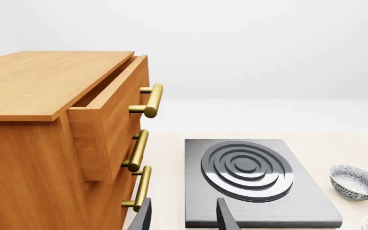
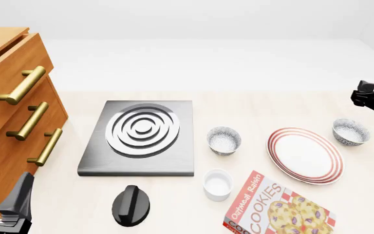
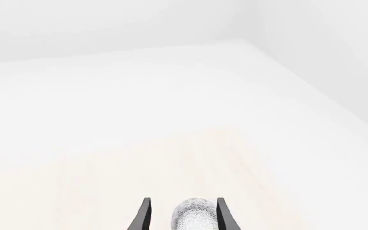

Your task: Pick the akita bowl next to the plate and place it on the plate.

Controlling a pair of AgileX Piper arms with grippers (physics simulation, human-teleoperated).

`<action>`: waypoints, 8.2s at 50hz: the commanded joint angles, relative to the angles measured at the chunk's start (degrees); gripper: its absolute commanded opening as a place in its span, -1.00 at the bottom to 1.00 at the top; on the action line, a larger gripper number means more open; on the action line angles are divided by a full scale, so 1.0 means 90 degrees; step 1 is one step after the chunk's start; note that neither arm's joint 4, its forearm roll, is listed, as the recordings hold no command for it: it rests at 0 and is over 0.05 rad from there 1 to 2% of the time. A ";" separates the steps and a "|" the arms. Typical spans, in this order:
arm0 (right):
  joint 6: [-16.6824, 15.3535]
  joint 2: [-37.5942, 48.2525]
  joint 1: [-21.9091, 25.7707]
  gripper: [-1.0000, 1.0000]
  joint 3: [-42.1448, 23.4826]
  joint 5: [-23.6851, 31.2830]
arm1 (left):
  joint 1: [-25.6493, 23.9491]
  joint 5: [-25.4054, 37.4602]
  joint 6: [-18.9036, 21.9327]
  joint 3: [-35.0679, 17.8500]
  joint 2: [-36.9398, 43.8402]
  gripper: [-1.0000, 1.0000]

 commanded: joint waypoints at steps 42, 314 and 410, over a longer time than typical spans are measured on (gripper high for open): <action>0.0236 0.0433 -0.0468 1.00 -0.0217 0.0060 | 0.0000 0.0000 0.0000 0.0000 0.0000 1.00; 0.1861 0.3783 -0.0987 1.00 -0.1348 0.0035 | 0.0000 0.0000 0.0000 0.0000 0.0000 1.00; 0.2516 0.2846 -0.0987 -1.00 -0.1472 0.0868 | 0.0000 0.0000 0.0000 0.0000 0.0000 1.00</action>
